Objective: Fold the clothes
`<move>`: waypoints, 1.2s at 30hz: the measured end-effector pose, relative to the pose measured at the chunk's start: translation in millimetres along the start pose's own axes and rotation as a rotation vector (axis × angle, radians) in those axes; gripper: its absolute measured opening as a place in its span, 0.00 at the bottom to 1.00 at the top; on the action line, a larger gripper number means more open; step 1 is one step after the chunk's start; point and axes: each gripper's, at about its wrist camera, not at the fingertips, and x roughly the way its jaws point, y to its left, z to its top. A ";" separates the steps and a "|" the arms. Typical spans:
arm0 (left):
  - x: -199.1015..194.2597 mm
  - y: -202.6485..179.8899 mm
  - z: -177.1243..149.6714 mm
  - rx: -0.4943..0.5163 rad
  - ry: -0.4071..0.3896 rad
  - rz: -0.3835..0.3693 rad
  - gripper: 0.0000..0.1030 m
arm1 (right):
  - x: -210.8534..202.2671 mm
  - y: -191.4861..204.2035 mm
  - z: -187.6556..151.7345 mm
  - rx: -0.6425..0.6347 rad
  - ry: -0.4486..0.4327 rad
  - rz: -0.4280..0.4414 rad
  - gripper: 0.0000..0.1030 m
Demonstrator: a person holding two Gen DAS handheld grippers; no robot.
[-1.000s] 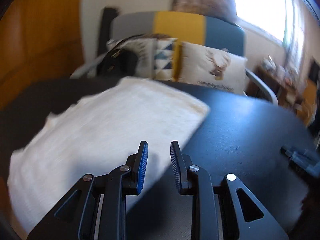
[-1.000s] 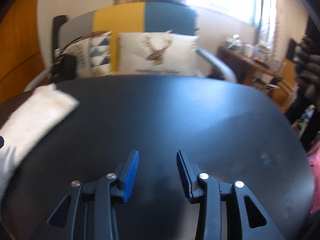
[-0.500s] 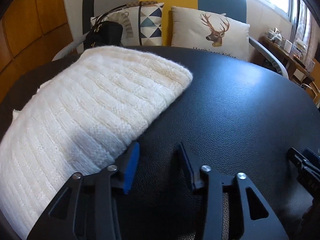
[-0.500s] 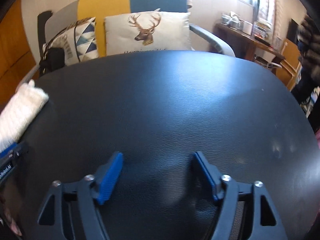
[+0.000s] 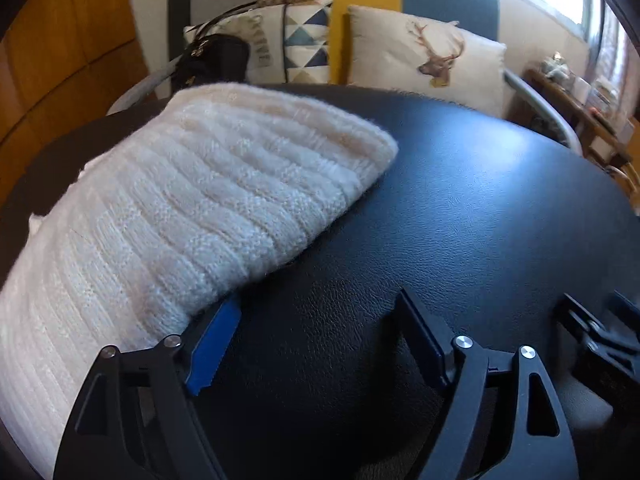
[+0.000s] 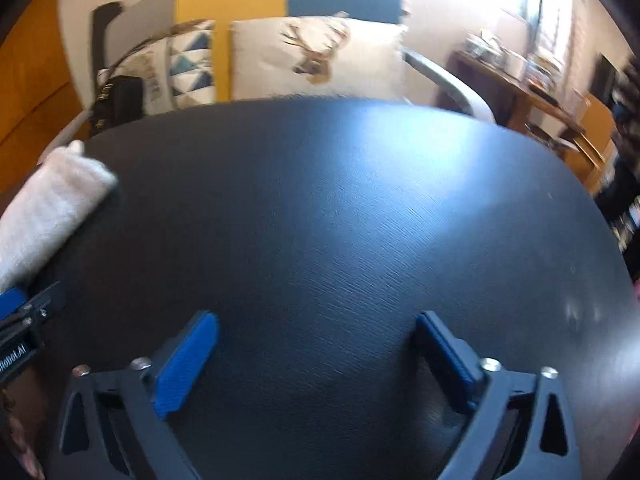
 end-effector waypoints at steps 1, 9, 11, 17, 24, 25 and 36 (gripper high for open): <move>-9.5 5.9 1.2 -0.024 -0.015 -0.032 0.78 | -6.8 6.0 1.6 0.001 -0.031 -0.003 0.85; -98.1 94.1 16.1 -0.123 -0.180 -0.025 0.78 | -50.6 92.7 19.2 -0.114 -0.113 0.189 0.85; -114.5 126.0 16.8 -0.163 -0.190 -0.002 0.78 | -70.8 112.3 37.3 -0.092 -0.107 0.306 0.85; -160.1 212.0 10.8 -0.268 -0.248 0.069 0.78 | -87.6 200.7 54.4 -0.215 -0.026 0.390 0.63; -183.4 287.6 -21.7 -0.343 -0.248 0.192 0.78 | -71.4 269.6 85.0 -0.345 0.035 0.391 0.59; -182.0 297.8 -28.2 -0.369 -0.236 0.197 0.78 | -65.5 275.6 88.9 -0.358 0.053 0.389 0.59; -98.5 286.8 -62.6 -0.361 0.038 0.200 0.76 | -10.0 305.1 98.7 -0.461 0.127 0.373 0.61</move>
